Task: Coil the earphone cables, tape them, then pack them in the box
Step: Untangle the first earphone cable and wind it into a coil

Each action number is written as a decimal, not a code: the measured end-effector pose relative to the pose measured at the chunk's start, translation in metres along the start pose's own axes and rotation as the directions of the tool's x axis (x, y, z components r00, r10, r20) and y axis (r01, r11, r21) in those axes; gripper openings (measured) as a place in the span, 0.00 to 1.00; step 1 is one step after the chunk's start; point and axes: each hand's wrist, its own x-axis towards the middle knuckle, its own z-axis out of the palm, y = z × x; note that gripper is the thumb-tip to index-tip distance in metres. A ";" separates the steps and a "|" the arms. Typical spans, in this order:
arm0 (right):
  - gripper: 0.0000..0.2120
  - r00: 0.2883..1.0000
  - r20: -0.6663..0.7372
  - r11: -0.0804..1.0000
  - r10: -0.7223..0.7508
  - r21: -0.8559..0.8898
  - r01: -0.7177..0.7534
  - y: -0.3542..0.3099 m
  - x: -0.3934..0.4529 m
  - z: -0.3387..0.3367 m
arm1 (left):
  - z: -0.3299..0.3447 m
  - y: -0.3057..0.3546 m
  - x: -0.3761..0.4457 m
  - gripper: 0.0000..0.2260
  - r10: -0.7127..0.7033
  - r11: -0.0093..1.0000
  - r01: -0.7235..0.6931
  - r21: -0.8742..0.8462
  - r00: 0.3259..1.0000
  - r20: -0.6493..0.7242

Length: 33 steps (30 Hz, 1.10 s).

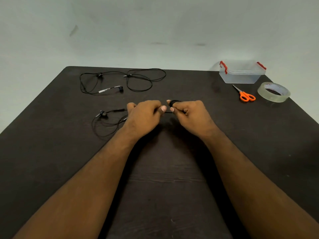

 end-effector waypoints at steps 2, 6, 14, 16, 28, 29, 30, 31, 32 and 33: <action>0.13 0.999 0.031 1.000 -0.014 -0.020 0.014 -0.003 0.000 -0.002 | -0.005 0.000 0.001 0.15 0.040 0.991 -0.045 -0.125 0.998 -0.040; 0.16 0.998 0.043 0.998 0.052 0.044 -0.054 -0.006 0.000 -0.003 | -0.016 0.001 0.000 0.08 0.145 0.887 -0.163 -0.433 0.987 -0.075; 0.18 0.986 0.151 0.970 0.074 0.219 -0.106 -0.009 0.001 -0.002 | -0.024 0.001 0.000 0.03 0.123 0.653 -0.215 -0.726 0.976 -0.178; 0.16 0.970 0.222 0.928 0.096 0.332 -0.168 -0.011 0.002 -0.005 | -0.025 0.003 -0.001 0.04 0.126 0.659 -0.241 -0.713 0.969 -0.211; 0.15 0.918 0.391 -0.117 -0.063 0.911 -0.395 -0.020 -0.008 -0.009 | -0.013 0.016 -0.007 0.09 0.189 0.572 -0.098 -0.814 0.982 0.015; 0.15 0.936 0.352 -0.165 -0.030 0.921 -0.352 -0.020 -0.007 -0.008 | -0.013 0.017 -0.008 0.11 0.206 0.617 -0.103 -0.780 0.978 0.034; 0.14 0.949 0.315 -0.208 0.017 0.929 -0.304 -0.019 -0.005 -0.008 | -0.011 0.018 -0.009 0.14 0.218 0.684 -0.114 -0.721 0.974 0.053; 0.13 0.959 0.275 -0.236 0.074 0.939 -0.251 -0.018 -0.003 -0.008 | -0.008 0.017 -0.009 0.14 0.228 0.763 -0.129 -0.634 0.971 0.076; 0.12 0.963 0.233 -0.246 0.137 0.950 -0.195 -0.017 -0.001 -0.007 | -0.006 0.017 -0.008 0.13 0.241 0.830 -0.151 -0.536 0.965 0.100; 0.13 0.961 0.189 -0.244 0.203 0.960 -0.138 -0.015 0.001 -0.008 | -0.002 0.017 -0.008 0.12 0.257 0.871 -0.177 -0.459 0.959 0.117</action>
